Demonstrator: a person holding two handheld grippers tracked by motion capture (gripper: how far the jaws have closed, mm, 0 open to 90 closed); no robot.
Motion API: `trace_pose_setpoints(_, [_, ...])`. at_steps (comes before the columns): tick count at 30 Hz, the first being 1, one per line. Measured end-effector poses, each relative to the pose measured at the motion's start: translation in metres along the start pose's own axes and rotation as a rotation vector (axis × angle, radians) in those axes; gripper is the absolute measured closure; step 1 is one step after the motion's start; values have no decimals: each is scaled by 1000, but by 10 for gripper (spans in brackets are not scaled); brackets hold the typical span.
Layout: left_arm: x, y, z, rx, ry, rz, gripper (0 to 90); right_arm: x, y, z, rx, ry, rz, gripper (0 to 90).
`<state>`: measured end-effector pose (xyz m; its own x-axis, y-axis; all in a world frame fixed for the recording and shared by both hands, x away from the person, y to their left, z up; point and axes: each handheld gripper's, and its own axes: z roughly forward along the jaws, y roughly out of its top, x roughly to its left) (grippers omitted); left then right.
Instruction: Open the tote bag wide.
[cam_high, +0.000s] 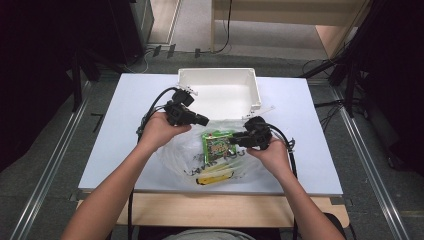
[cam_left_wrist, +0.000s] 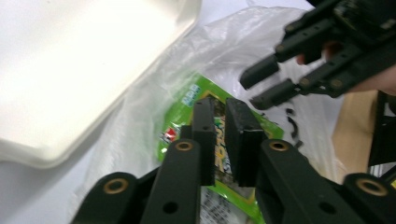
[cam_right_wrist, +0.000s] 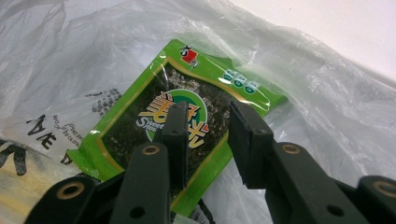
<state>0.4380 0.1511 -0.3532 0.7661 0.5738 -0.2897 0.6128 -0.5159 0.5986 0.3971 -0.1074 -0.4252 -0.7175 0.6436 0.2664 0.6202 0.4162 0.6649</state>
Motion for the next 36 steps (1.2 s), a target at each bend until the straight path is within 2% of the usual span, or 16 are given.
trace_pose_setpoints(6, [13, 12, 13, 1, 30, 6, 886, 3, -3, -2, 4, 8, -6, 823])
trace_pose_setpoints(12, [29, 8, 38, 44, 40, -15, 886, 3, -5, -1, 13, 22, 0, 896])
trace_pose_setpoints(15, [33, 2, 50, 50, 32, -31, 888, 5, -5, 1, 26, 24, -1, 900])
trace_pose_setpoints(19, [39, -10, 64, 85, 22, -52, 893, 6, -7, 4, 36, 25, -7, 900])
trace_pose_setpoints(22, [43, -17, 71, 92, 25, -53, 894, 8, -7, 6, 47, 28, -8, 900])
trace_pose_setpoints(25, [45, -21, 75, 88, 30, -53, 895, 10, -7, 9, 61, 37, 11, 900])
trace_pose_setpoints(27, [46, -22, 77, 75, 23, -58, 894, 11, -6, 12, 67, 42, 5, 900])
trace_pose_setpoints(31, [50, -28, 82, 84, 28, -67, 889, 13, -7, 18, 81, 46, 0, 900])
trace_pose_setpoints(36, [47, -31, 81, 64, 23, -61, 878, 20, -13, 13, 77, 62, -6, 900])
